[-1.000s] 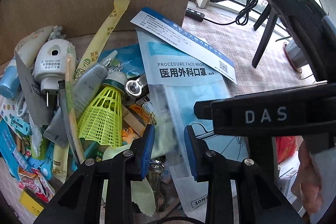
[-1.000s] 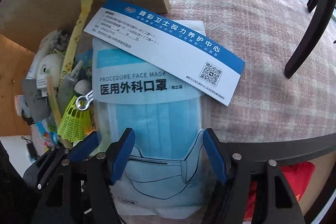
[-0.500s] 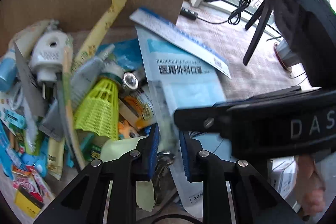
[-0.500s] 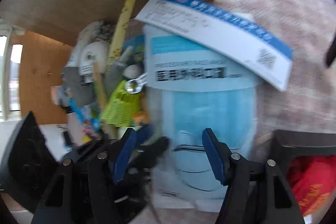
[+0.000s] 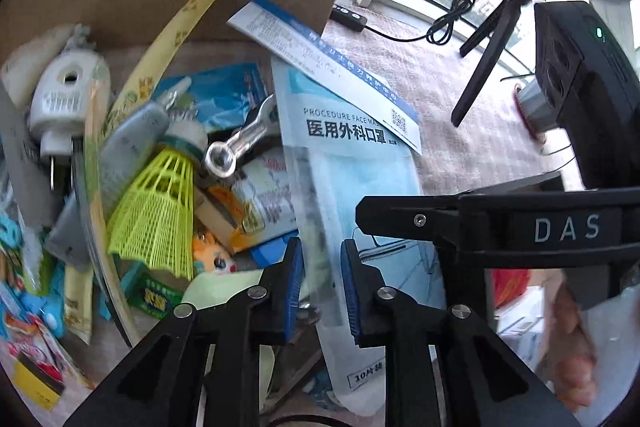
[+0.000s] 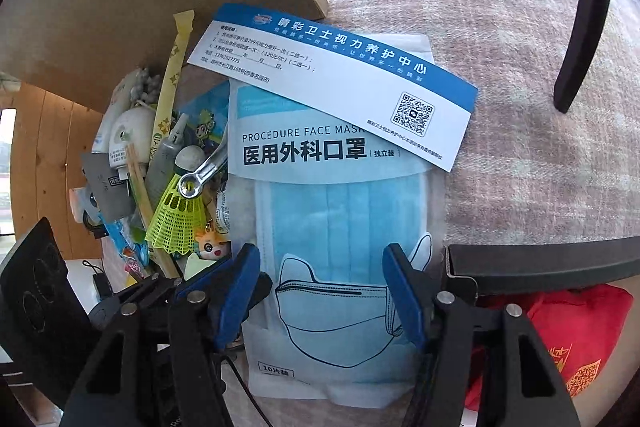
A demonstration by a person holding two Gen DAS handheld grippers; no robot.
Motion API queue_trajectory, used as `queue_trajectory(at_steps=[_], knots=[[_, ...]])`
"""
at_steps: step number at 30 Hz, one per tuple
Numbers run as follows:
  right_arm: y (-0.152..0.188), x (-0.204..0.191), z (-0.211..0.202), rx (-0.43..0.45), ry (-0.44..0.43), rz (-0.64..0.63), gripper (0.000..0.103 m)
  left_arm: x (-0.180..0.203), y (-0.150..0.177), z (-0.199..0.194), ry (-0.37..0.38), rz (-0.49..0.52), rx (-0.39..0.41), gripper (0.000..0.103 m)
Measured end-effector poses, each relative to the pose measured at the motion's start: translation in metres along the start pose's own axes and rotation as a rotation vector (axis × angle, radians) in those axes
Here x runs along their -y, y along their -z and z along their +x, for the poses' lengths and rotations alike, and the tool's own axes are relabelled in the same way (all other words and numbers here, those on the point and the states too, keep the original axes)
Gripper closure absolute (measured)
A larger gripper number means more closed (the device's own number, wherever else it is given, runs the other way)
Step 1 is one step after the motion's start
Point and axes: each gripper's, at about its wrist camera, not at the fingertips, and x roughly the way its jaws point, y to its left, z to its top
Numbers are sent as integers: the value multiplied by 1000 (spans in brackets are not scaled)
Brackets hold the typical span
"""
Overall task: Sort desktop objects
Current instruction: 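Close the left gripper on the face mask packet while the right gripper steadies it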
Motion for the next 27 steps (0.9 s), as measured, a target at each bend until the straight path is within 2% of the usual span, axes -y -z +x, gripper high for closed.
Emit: queue_trajectory(at_steps=[3,5,10,15,18,20,22,23,24,25,26,27], knots=[[4,1,-2,22,-3,-1,53,12,-2,0,-58,71,19,93],[6,3,-7,40,-9,-1,58,13,-3,-4,-44,72,31,97],[16,14,-30,92,-66,21,59,1,-6,-24,74,-1,50,101],[30,28,-57,152,-90,12,60,23,0,-42,64,61,80,101],[39,35,-68,174,-110,22,60,33,-4,-29,19,76,27,99],[45,35,-72,189,-112,23,60,30,-6,-20,54,56,-15,94],[51,40,-77,197,-121,26,60,28,-7,-13,111,33,-58,81],[53,43,-80,197,-124,26,60,28,-8,-10,137,16,-70,81],[56,43,-80,199,-123,29,60,29,-7,-9,121,10,-56,81],[58,43,-80,203,-119,31,60,33,-7,-8,75,21,-31,86],[60,45,-81,208,-117,31,61,35,-6,-8,64,26,-23,88],[62,49,-84,215,-110,30,61,36,-6,-7,67,21,-20,98]])
